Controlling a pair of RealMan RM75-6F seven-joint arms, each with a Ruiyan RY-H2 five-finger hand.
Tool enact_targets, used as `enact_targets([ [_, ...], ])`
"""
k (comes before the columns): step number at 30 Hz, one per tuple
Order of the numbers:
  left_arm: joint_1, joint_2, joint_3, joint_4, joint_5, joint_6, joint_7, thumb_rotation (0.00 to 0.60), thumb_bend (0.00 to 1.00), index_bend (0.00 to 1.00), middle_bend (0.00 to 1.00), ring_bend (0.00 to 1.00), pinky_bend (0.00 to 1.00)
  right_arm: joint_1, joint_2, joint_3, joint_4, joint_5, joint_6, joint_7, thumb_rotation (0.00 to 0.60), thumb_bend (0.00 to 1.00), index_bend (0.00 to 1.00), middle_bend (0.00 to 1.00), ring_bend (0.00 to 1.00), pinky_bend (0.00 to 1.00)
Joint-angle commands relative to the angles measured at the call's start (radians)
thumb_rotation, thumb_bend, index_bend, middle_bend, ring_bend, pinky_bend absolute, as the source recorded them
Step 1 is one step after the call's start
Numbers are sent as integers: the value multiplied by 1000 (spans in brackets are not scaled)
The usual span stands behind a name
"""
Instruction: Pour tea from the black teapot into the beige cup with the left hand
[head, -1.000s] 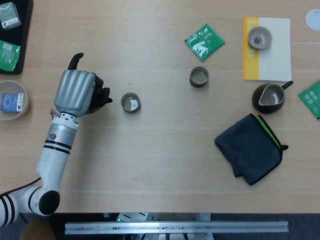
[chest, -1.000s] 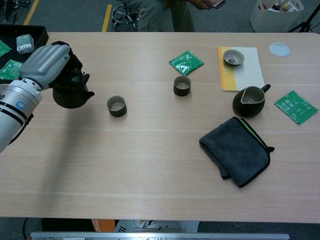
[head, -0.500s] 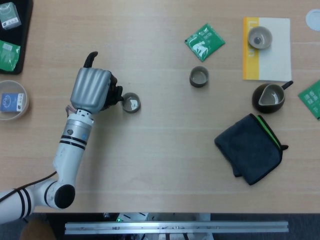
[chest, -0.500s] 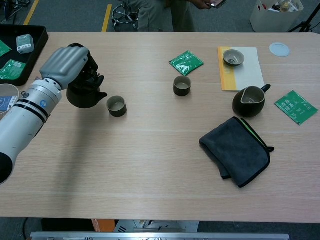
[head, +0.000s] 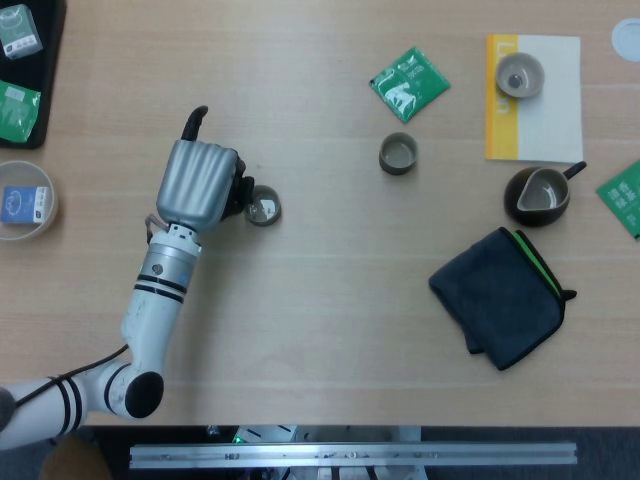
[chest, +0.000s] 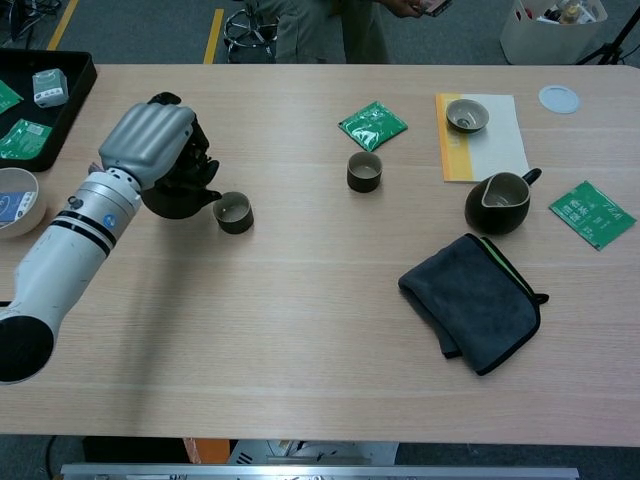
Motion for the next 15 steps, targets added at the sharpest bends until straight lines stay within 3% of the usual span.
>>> enact_targets([
  [1,-1,-13,8,16,14,9,1,600,418,900,1000,859,125,-1,0,0,1,0,0,1,600,8,240,313,247,180],
  [15,-2,-49,30,73,71,36,23,600,417,899,1000,859,125,-2,-6,1,11,3,-3,9,600,9,240,313,247,180],
])
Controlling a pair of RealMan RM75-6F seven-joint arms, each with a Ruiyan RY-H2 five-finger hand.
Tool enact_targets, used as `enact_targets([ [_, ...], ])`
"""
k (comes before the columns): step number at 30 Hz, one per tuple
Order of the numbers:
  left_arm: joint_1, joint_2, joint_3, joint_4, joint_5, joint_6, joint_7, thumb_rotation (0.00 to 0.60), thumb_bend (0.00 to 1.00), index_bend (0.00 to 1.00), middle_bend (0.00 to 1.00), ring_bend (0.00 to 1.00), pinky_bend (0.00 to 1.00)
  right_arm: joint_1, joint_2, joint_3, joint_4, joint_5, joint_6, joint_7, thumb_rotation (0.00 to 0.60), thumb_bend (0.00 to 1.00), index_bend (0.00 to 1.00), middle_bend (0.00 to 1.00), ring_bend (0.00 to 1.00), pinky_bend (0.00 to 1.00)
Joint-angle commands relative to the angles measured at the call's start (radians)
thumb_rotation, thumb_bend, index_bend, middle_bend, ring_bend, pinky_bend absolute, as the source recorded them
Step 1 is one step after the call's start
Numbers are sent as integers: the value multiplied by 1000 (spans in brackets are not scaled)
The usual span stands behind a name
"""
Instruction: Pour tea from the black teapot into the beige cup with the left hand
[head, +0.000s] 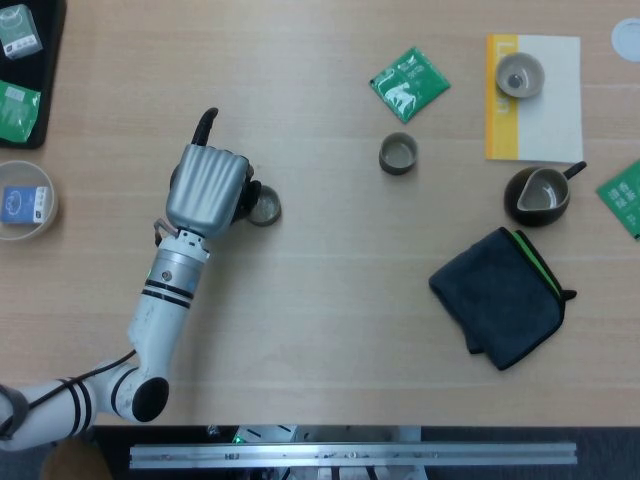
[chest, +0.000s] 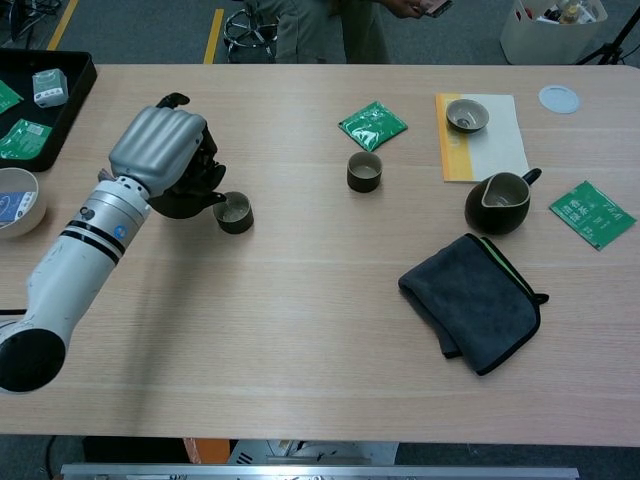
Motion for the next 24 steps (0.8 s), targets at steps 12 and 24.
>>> enact_targets([
  [12,-4,-19,6,40,35,9,20,600,418,897,1000,859,125,0,-3,2,7,4,-4,7,600,8,240,313,247,180],
  [24,-4,-26,9,68,64,19,28,600,418,897,1000,859,125,0,-5,4,10,5,-5,9,600,8,240,313,247,180],
])
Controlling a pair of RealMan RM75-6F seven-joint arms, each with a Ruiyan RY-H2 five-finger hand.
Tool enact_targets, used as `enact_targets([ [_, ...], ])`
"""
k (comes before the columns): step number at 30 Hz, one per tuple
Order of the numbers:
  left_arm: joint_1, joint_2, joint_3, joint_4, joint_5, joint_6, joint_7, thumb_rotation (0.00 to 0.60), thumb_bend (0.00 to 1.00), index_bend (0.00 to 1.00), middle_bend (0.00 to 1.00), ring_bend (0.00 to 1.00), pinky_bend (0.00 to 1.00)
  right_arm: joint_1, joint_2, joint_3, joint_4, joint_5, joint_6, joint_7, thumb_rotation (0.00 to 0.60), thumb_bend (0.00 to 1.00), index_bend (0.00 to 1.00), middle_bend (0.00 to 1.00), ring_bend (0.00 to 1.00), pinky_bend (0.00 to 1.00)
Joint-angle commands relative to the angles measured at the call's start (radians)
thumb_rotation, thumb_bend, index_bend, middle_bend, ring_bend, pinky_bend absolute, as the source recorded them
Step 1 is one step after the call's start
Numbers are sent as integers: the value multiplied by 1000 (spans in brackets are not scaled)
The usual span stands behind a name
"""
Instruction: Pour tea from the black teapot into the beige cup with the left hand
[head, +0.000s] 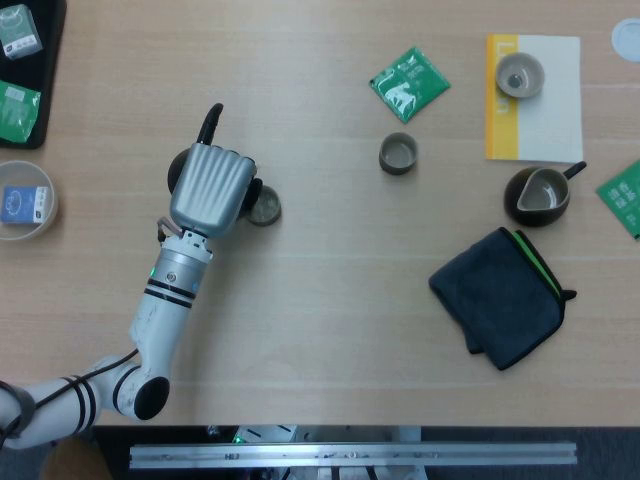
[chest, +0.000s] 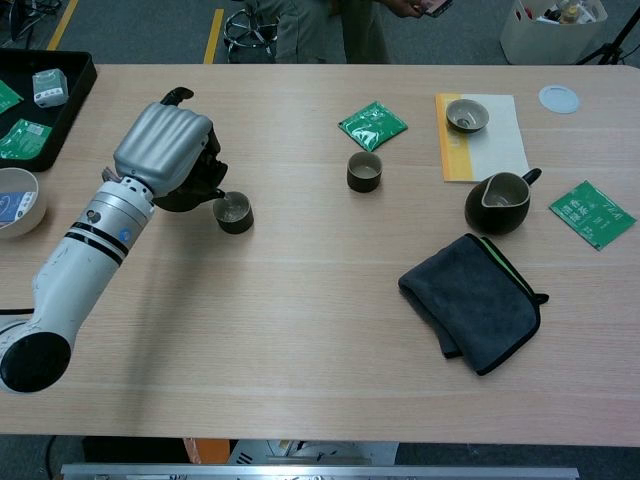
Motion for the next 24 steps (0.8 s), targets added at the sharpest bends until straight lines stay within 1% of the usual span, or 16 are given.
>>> enact_targets([
  [1,0,0,0,4,6,3,1,600,418,897,1000,859,126,0,0,0,0,0,0,0,600,8,240,313,247,180],
  [8,2,0,-2,11,14,5,-6,600,418,897,1000,859,125,0,0,1,-1,-1,1,-1,600,9,240,313,247,180],
  [14,2,2,-9,11,5,-13,-28,600,418,897,1000,859,125,-2,2,1,-7,0,1,-6,600,8,240,313,247,180],
  [20,1,13,-35,3,-37,-53,-78,600,418,895,1000,857,125,0,5,2,-16,2,-2,-18,600,8,240,313,247,180],
  [24,-2,21,-48,15,-49,-61,-97,600,417,894,1000,855,125,4,8,3,-29,2,-6,-31,600,9,240,313,247,180],
])
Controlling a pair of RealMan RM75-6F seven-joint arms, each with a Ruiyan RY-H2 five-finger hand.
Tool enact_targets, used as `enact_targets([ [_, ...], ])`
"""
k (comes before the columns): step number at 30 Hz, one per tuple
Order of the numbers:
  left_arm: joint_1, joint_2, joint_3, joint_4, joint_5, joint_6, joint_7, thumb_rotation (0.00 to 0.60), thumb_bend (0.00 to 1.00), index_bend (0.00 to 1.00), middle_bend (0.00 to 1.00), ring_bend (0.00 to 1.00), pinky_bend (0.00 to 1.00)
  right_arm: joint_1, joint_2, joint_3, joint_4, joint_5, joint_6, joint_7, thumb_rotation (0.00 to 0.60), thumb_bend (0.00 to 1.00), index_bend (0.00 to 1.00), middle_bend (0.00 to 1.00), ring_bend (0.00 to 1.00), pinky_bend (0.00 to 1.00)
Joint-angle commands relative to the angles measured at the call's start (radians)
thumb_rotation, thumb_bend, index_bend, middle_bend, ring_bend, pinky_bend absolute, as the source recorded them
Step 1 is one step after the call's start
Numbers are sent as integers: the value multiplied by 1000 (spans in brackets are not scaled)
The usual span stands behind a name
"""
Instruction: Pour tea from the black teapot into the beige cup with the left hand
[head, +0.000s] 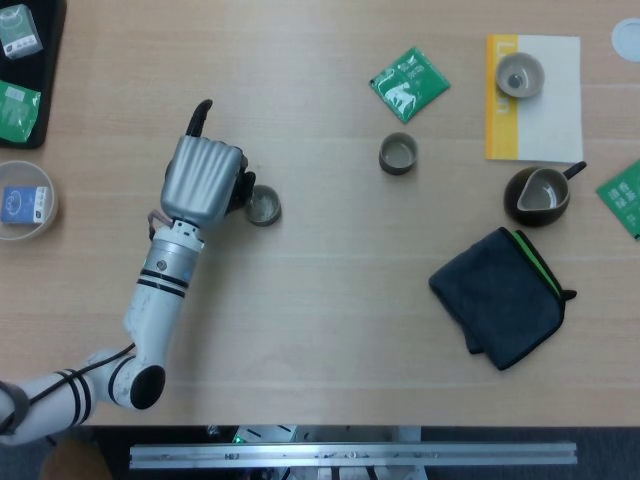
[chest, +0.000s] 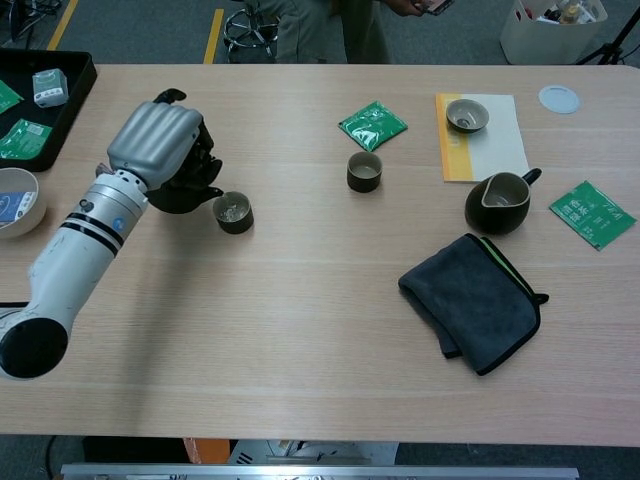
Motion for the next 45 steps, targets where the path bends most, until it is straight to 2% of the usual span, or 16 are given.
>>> enact_targets([
  [1,-1,5,-10,8,-9,-4,-16,600,417,894,1000,853,125,2,2,1,-8,0,-2,-7,600,8,240,313,247,180],
  [9,4,39,-45,-18,-58,-37,-93,600,416,889,1000,848,125,4,7,3,-31,1,-2,-30,600,9,240,313,247,182],
  [21,37,97,-81,-50,-89,-67,-338,600,416,888,1000,842,125,6,10,4,-50,1,-3,-48,600,8,240,313,247,184],
  [27,54,105,-82,-2,-79,-72,-470,600,416,881,1000,834,125,6,11,4,-56,-1,0,-53,600,8,240,313,247,184],
  [34,69,106,-63,63,-74,-101,-567,600,416,871,986,816,125,8,12,3,-63,-2,-4,-60,600,8,240,313,247,184],
  [45,85,67,-40,178,-72,-126,-640,600,417,839,941,772,125,5,15,1,-75,-5,3,-71,600,9,240,313,247,184],
])
